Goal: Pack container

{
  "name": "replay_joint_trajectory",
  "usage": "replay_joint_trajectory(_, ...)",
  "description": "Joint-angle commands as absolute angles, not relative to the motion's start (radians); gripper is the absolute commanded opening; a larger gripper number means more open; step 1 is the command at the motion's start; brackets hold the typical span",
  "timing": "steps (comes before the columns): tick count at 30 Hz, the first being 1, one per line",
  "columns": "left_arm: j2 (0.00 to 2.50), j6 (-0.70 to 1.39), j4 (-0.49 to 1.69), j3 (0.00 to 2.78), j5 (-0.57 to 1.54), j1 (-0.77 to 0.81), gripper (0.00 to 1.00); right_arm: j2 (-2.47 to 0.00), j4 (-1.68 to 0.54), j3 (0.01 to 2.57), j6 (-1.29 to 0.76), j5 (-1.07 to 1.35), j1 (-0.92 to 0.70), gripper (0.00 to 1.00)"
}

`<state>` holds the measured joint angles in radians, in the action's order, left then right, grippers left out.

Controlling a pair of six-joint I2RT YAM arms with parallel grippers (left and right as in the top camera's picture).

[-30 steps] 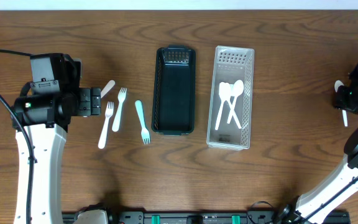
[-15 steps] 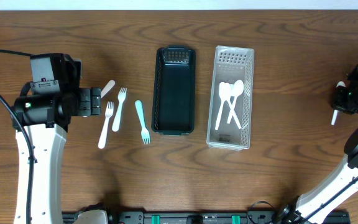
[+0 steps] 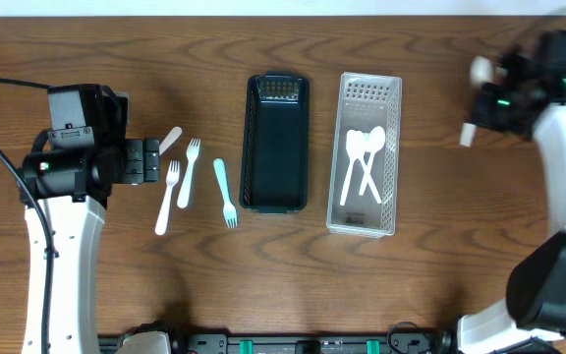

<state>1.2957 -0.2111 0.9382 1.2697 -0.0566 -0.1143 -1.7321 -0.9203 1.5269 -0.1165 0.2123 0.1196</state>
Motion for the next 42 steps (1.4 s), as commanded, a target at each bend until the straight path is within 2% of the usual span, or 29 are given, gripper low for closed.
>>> replay_joint_trajectory(1, 1.293, -0.223, 0.94, 1.28, -0.064, -0.119, 0.98, -1.774, -0.916, 1.522, -0.193, 0.186, -0.036, 0.01)
replay_joint_trajectory(5, 1.293, -0.189, 0.942, 1.28, 0.008, -0.119, 0.98, -1.865, -0.9, 1.522, -0.234, 0.118, -0.196, 0.01)
replay_joint_trajectory(9, 1.293, -0.147, 0.941, 1.28, 0.112, -0.119, 0.98, -1.967, -0.873, 1.522, -0.286, 0.091, -0.284, 0.02)
replay_joint_trajectory(10, 1.293, -0.147, 0.942, 1.28, 0.122, -0.119, 0.98, -1.987, -0.864, 1.522, -0.288, 0.094, -0.298, 0.13)
replay_joint_trajectory(12, 1.293, -0.133, 0.942, 1.28, 0.124, -0.119, 0.98, -2.014, -0.851, 1.522, -0.287, 0.094, -0.319, 0.43)
replay_joint_trajectory(13, 1.293, -0.129, 0.942, 1.28, 0.123, -0.119, 0.98, -2.016, -0.848, 1.522, -0.285, 0.093, -0.326, 0.49)
replay_joint_trajectory(18, 1.295, -0.111, 0.93, 1.28, 0.12, -0.12, 0.98, -1.961, -0.81, 1.532, -0.284, 0.022, -0.326, 0.52)
replay_joint_trajectory(21, 1.303, -0.047, 0.903, 1.28, 0.114, -0.12, 0.98, -1.883, -0.797, 1.536, -0.284, -0.067, -0.3, 0.57)
replay_joint_trajectory(25, 1.343, 0.039, 0.892, 1.28, 0.044, -0.12, 0.98, -1.776, -0.796, 1.536, -0.284, -0.132, -0.203, 0.64)
replay_joint_trajectory(29, 1.417, 0.068, 0.895, 1.28, 0.029, -0.12, 0.98, -1.715, -0.814, 1.535, -0.286, -0.13, -0.025, 0.73)
replay_joint_trajectory(36, 1.571, 0.114, 0.868, 1.28, 0.03, -0.12, 0.99, -1.774, -0.943, 1.533, -0.321, -0.106, 0.283, 0.79)
replay_joint_trajectory(38, 1.616, 0.081, 0.858, 1.28, 0.03, -0.119, 0.96, -1.806, -0.972, 1.533, -0.322, -0.079, 0.336, 0.78)
replay_joint_trajectory(42, 1.697, -0.145, 0.832, 1.28, 0.03, -0.119, 0.93, -1.864, -1.0, 1.533, -0.321, 0.01, 0.408, 0.72)
